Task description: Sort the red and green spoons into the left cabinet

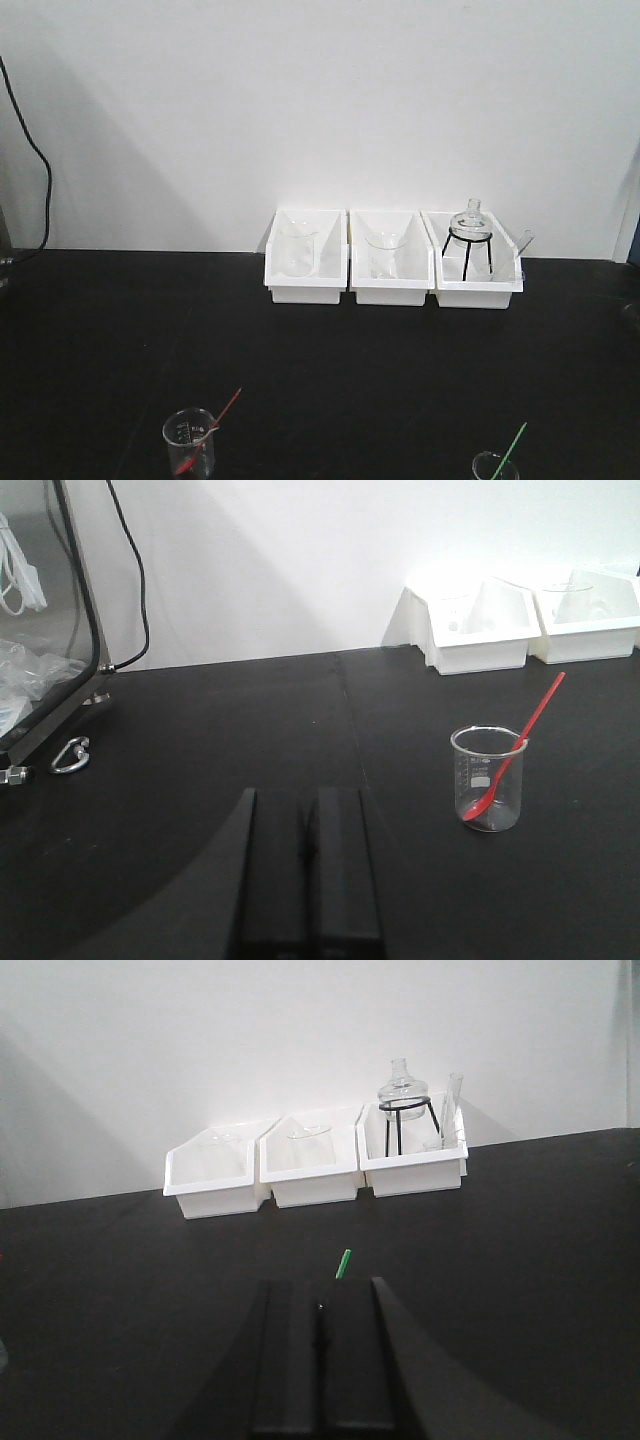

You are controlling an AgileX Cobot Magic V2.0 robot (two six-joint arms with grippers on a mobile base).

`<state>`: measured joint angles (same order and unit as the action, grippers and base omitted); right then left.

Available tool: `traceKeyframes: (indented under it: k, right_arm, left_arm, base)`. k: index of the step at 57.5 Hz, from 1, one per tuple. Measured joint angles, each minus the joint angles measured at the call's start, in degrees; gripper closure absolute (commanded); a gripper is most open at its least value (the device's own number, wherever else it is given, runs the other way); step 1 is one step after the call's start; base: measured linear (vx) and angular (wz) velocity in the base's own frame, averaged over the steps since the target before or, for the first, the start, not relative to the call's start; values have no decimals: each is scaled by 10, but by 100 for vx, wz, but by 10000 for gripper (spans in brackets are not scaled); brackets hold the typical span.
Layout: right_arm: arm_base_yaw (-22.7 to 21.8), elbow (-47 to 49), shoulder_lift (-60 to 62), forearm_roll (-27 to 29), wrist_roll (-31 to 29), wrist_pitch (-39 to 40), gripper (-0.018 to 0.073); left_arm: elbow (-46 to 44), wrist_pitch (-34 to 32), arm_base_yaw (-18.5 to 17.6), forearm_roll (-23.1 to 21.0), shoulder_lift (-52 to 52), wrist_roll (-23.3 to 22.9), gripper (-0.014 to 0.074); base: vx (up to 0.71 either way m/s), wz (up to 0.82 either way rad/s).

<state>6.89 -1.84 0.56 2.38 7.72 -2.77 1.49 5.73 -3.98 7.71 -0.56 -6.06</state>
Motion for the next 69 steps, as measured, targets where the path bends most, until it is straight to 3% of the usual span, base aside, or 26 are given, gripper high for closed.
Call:
traceKeyframes:
  k: [69]
  right_arm:
    - [0, 0, 0, 0, 0, 1, 562]
  left_arm:
    - [0, -1, 0, 0, 0, 0, 597]
  base:
    - [0, 0]
